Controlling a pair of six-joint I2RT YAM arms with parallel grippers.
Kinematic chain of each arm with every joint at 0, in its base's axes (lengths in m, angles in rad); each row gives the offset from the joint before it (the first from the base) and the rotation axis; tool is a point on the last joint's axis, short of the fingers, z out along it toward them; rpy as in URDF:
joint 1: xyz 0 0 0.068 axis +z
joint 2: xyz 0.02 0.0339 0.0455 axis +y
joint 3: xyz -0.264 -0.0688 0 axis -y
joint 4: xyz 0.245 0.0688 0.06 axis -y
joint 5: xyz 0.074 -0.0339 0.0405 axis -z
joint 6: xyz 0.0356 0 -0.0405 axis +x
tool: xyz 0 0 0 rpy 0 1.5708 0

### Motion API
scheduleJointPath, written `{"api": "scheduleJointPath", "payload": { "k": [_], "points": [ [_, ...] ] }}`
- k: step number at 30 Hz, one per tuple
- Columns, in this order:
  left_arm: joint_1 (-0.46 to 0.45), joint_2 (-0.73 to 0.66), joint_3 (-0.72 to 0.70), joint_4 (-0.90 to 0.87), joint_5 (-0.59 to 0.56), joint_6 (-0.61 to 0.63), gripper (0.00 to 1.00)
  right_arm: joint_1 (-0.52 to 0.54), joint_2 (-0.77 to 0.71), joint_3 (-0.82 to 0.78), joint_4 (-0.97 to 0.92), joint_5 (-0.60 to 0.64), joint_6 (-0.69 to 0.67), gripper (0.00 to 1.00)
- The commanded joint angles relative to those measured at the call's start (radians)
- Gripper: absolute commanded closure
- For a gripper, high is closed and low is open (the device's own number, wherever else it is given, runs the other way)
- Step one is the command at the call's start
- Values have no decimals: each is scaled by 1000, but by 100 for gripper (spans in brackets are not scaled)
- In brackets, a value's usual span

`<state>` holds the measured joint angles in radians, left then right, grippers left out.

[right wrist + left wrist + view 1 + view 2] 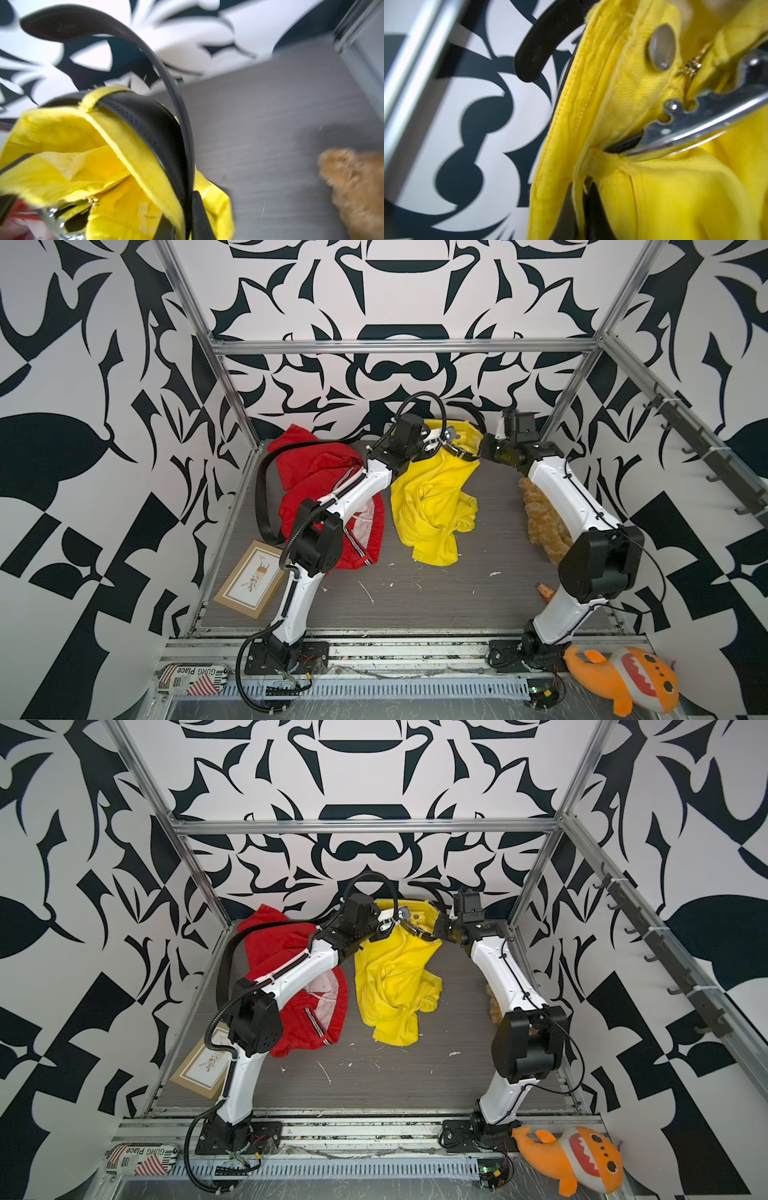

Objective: Remove the belt from the trousers
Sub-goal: Adjust the trousers at the center of the board.

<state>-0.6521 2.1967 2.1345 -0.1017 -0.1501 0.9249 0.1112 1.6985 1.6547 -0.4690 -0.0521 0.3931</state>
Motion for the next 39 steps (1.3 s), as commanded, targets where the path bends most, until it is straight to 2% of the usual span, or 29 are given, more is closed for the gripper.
{"api": "scheduleJointPath", "payload": {
  "k": [1,4,8,11,14,17,20,24,28,30,34,37,39],
  "points": [
    [53,-54,104,6,-102,98,100,-27,-170,31,-87,24,-69,100],
    [16,-192,-15,-99,-44,101,100,-36,-318,-76,-172,-37,-51,100],
    [-91,-431,-375,-223,-11,90,100,-36,-524,-335,-270,-138,12,100],
    [-180,-564,-607,-313,11,-36,100,-36,-631,-527,-322,-181,41,100],
    [-227,-645,-770,-380,41,-178,100,-36,-671,-667,-328,-191,58,100],
    [-227,-680,-847,-450,175,-310,100,-36,-626,-720,-310,-176,47,100],
    [-228,-640,-852,-504,340,-388,100,-36,-519,-737,-266,-178,23,100],
    [-225,-527,-792,-597,490,-483,100,-34,-414,-673,-276,-221,-45,64],
    [-204,-468,-762,-647,558,-508,100,-10,-573,-677,-243,-154,-101,37],
    [-196,-462,-769,-644,559,-497,100,6,-652,-695,-209,-177,-146,28],
    [-147,-448,-758,-661,585,-484,100,141,-726,-723,-184,-142,-258,20],
    [-104,-434,-734,-698,605,-469,100,302,-794,-790,-107,-31,-345,20],
    [-101,-421,-710,-750,570,-440,100,395,-822,-839,-58,29,-421,21]
  ]
}}
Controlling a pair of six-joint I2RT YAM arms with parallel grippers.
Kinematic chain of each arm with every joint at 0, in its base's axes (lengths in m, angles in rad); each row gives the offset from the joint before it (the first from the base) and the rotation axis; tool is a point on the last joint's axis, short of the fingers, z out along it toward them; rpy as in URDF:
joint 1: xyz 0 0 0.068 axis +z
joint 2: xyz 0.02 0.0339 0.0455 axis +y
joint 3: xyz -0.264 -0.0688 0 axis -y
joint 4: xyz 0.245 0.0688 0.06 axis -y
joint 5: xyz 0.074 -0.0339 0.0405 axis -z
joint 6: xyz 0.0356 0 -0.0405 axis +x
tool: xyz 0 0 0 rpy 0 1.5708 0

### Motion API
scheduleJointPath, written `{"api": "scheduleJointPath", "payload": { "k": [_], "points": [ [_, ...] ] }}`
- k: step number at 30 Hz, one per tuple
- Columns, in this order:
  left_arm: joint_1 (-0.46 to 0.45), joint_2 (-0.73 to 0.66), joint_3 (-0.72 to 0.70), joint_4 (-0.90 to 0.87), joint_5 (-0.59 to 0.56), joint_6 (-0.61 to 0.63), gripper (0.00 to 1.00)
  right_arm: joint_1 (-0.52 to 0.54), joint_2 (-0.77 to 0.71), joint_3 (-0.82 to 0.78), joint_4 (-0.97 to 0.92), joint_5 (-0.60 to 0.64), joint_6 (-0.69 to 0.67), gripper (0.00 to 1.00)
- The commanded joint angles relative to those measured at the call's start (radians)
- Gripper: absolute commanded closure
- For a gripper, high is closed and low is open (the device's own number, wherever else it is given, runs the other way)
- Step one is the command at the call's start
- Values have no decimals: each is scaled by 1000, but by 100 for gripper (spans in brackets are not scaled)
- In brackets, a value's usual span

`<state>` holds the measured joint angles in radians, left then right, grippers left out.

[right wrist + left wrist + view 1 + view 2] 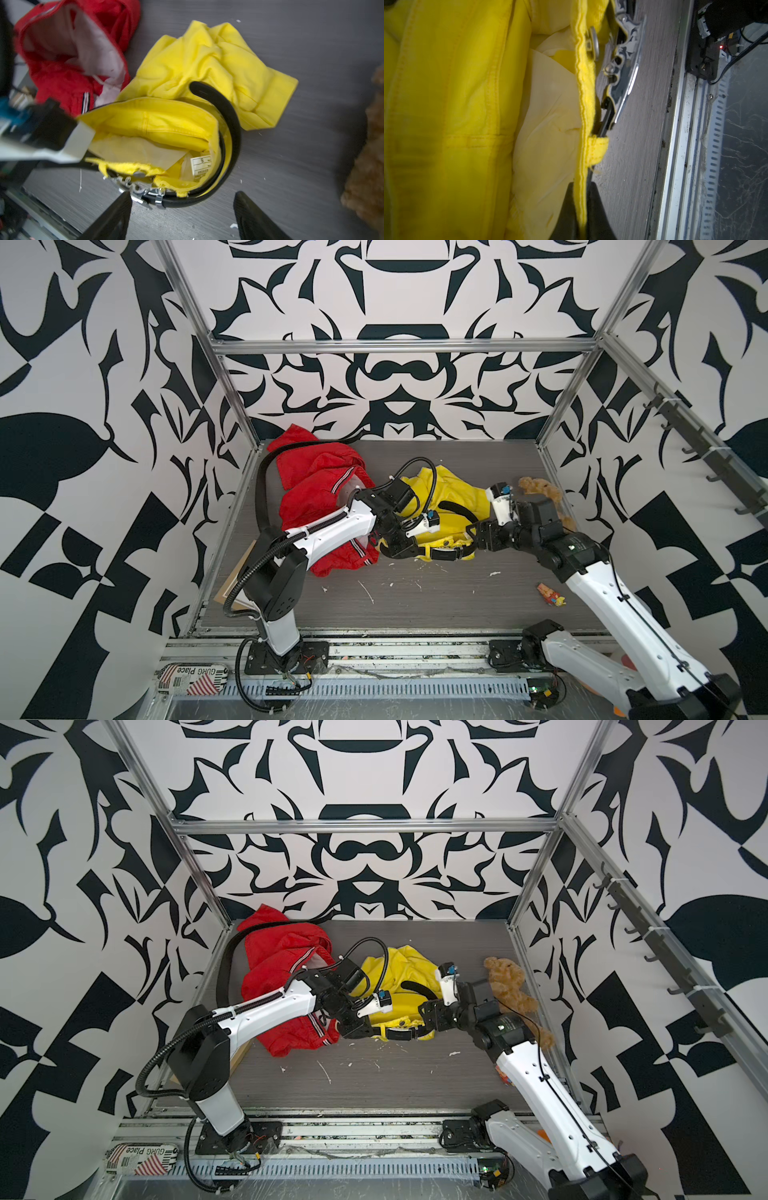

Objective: Remove the belt from the trousers
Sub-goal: Adjust the trousers at the center of the board, then remove the belt from the trousers.

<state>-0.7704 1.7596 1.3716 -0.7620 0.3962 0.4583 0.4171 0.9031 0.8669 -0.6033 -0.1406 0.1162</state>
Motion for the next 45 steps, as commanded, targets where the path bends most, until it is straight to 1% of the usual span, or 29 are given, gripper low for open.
{"api": "scheduleJointPath", "payload": {
  "k": [1,3,7,10,13,17,22,24,26,28,33,38,40,41,43,45],
  "points": [
    [17,21,63,-105,11,34,100,133,-30,-71,92,138,-182,24],
    [19,24,74,-124,-11,54,100,212,-25,-97,127,180,-244,25],
    [20,17,75,-120,-39,68,100,289,8,-146,199,196,-337,25],
    [23,15,85,-126,-54,75,100,340,7,-186,276,211,-409,22],
    [26,6,86,-125,-53,81,100,347,28,-220,348,213,-477,19],
    [27,0,87,-125,-51,80,100,354,66,-249,417,219,-547,19],
    [31,-7,84,-123,-51,83,100,364,56,-350,565,189,-657,19],
    [36,-10,85,-123,-67,82,100,367,47,-414,651,174,-709,19],
    [42,-12,89,-128,-66,83,100,367,46,-461,731,192,-741,17],
    [42,-12,91,-132,-57,84,100,367,54,-479,769,215,-768,18],
    [42,-8,107,-138,-25,82,100,367,83,-475,825,241,-815,24],
    [40,-6,120,-140,-3,84,100,367,134,-467,839,216,-866,31],
    [42,-6,124,-141,2,83,100,367,154,-471,851,223,-877,36],
    [41,-6,126,-139,4,84,100,367,158,-473,858,225,-878,40],
    [42,-5,129,-143,6,81,100,367,150,-471,865,224,-873,46],
    [41,-3,129,-138,-11,71,100,366,124,-452,834,212,-860,51]
  ]
}}
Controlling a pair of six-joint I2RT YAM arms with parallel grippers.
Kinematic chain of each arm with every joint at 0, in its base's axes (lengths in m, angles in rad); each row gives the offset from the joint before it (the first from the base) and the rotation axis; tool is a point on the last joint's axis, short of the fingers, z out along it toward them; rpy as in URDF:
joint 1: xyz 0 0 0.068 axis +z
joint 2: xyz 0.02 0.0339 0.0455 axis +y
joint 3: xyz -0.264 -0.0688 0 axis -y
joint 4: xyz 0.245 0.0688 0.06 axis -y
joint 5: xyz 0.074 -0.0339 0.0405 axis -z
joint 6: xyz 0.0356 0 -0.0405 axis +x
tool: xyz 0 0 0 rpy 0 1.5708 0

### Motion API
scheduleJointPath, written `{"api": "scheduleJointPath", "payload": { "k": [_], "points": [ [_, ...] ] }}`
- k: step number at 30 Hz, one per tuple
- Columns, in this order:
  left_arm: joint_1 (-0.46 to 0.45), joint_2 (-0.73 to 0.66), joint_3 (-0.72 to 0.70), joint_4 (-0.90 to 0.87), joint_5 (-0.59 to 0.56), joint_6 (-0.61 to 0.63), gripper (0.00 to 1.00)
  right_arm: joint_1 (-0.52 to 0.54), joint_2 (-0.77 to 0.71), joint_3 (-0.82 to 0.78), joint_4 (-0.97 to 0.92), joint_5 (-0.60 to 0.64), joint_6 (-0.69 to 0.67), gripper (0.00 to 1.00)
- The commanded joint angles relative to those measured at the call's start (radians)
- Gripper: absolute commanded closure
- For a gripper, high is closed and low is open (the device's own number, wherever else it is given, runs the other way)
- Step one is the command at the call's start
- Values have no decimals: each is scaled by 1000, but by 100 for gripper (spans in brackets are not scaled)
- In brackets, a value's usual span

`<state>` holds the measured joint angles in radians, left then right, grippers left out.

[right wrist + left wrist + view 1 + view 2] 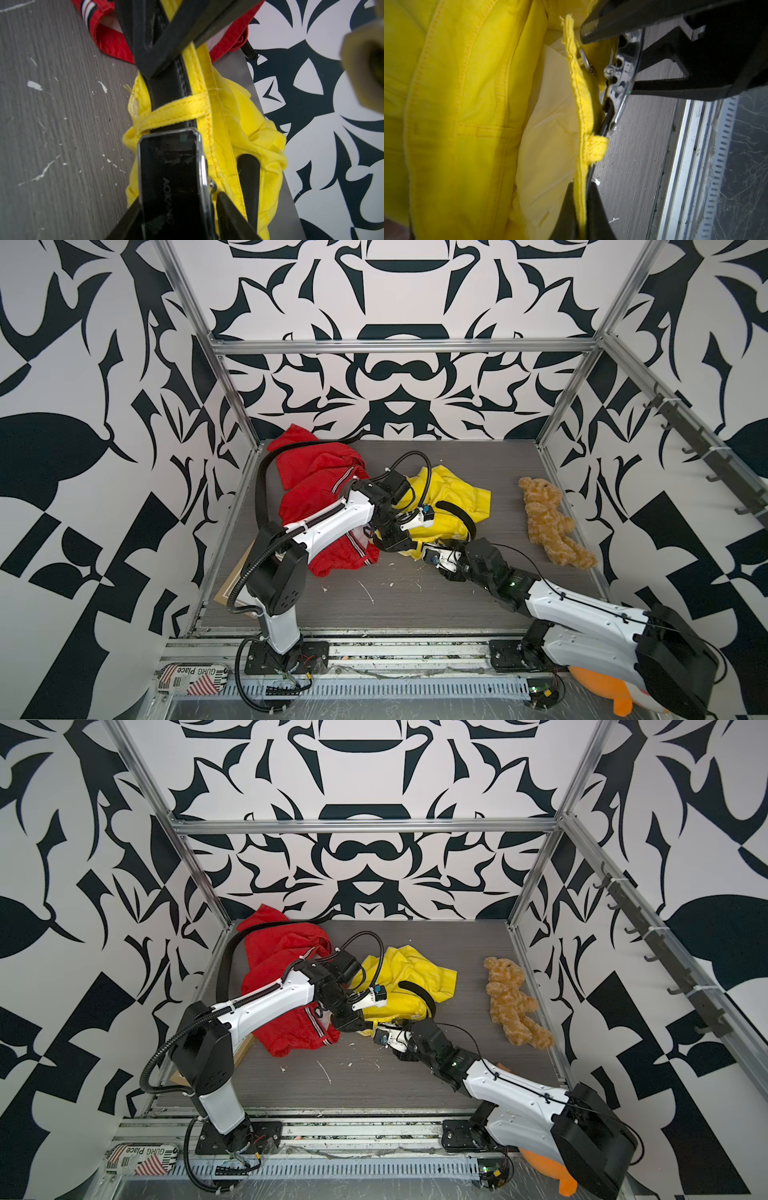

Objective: Remove the belt from the trousers

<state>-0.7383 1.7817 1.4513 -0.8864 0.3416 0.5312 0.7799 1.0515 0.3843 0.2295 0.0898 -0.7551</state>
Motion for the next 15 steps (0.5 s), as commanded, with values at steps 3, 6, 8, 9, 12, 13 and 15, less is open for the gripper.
{"api": "scheduleJointPath", "payload": {
  "k": [3,6,8,9,12,13,15],
  "points": [
    [10,-37,51,4,-10,-39,100,5,-64,70,-97,-39,33,63],
    [15,-91,15,65,-4,-63,100,5,-67,104,-172,-42,75,99],
    [19,-119,-12,113,-1,-72,100,5,-55,129,-212,-41,121,100],
    [20,-122,-18,123,-5,-74,100,5,-54,139,-227,-41,142,100],
    [23,-123,-11,114,-36,-86,72,3,-78,151,-254,-47,185,100],
    [22,-129,-14,120,-55,-94,58,4,-91,153,-259,-43,192,100],
    [25,-181,-57,195,-136,-132,37,4,-116,169,-293,-36,213,100]
  ]
}}
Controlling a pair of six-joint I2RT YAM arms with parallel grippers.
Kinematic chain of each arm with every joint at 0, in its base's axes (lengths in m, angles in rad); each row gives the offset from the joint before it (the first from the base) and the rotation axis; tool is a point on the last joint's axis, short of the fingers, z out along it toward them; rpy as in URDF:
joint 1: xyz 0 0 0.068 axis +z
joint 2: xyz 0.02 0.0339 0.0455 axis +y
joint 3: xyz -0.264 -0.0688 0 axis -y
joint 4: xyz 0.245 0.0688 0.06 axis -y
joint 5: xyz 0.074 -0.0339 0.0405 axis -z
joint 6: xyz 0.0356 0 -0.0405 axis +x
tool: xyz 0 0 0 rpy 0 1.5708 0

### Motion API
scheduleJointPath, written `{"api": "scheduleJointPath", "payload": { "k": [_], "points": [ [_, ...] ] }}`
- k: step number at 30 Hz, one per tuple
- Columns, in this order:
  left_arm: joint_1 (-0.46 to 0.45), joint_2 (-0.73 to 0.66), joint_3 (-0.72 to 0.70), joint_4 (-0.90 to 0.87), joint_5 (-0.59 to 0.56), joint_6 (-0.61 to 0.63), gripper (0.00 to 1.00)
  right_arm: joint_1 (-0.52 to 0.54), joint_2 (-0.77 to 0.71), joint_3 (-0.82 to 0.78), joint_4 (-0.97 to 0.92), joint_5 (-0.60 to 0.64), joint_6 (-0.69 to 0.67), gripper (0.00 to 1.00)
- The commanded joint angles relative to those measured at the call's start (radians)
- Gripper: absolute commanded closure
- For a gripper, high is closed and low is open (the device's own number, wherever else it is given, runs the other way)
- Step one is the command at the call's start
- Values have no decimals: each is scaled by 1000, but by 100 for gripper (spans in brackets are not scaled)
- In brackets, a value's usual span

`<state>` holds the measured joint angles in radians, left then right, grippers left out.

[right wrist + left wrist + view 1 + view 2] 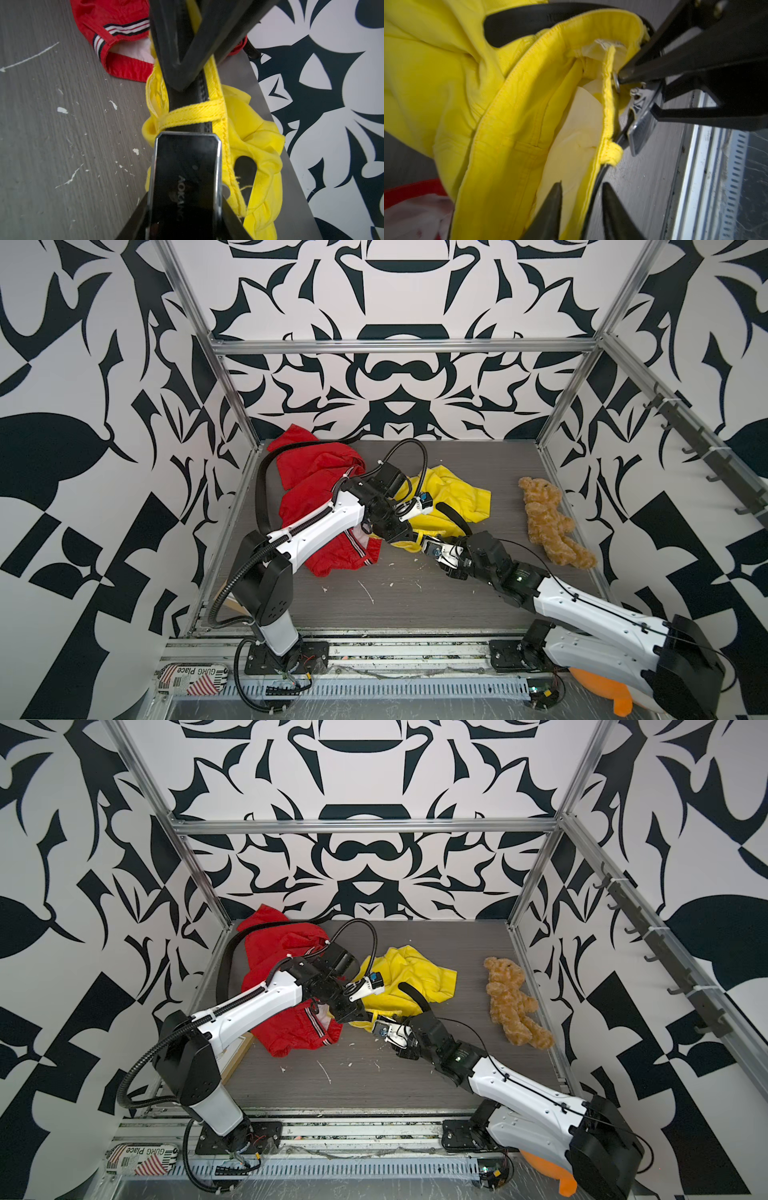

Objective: Remove the belt from the trousers

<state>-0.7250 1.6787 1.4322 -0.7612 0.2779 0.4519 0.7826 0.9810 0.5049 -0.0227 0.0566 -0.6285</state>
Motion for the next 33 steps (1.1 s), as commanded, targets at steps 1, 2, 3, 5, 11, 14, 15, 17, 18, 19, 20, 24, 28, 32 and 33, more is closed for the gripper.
{"api": "scheduleJointPath", "payload": {
  "k": [1,2,3,5,11,14,15,17,18,19,20,24,28,32,33],
  "points": [
    [12,-112,-66,112,-107,-63,31,1,-52,59,-57,-3,105,100],
    [12,-161,-110,178,-156,-76,25,1,-59,72,-83,-3,116,100],
    [12,-212,-150,240,-204,-90,14,1,-64,85,-112,-8,126,100],
    [17,-304,-214,333,-274,-107,0,1,-70,108,-150,-32,155,100],
    [6,-458,-301,381,-237,-131,1,0,-63,184,-200,-52,218,100],
    [-49,-473,-358,407,-208,-169,1,-8,-32,242,-226,-29,232,100],
    [-78,-476,-383,430,-215,-183,0,-13,-17,267,-238,-23,243,100],
    [-129,-476,-430,482,-233,-210,1,-29,4,314,-264,-29,264,100],
    [-147,-474,-455,516,-231,-230,1,-39,13,338,-274,-38,276,100],
    [-161,-469,-472,542,-230,-245,1,-49,18,354,-280,-41,287,100],
    [-173,-462,-493,580,-240,-264,1,-60,24,372,-288,-49,297,100],
    [-197,-412,-539,705,-252,-326,1,-92,33,415,-306,-84,320,100],
    [-200,-334,-552,850,-308,-353,1,-95,31,416,-298,-97,325,100],
    [-201,-251,-541,984,-389,-364,4,-95,20,406,-289,-100,338,100],
    [-199,-225,-527,993,-410,-362,7,-97,15,405,-290,-98,340,100]
  ]
}}
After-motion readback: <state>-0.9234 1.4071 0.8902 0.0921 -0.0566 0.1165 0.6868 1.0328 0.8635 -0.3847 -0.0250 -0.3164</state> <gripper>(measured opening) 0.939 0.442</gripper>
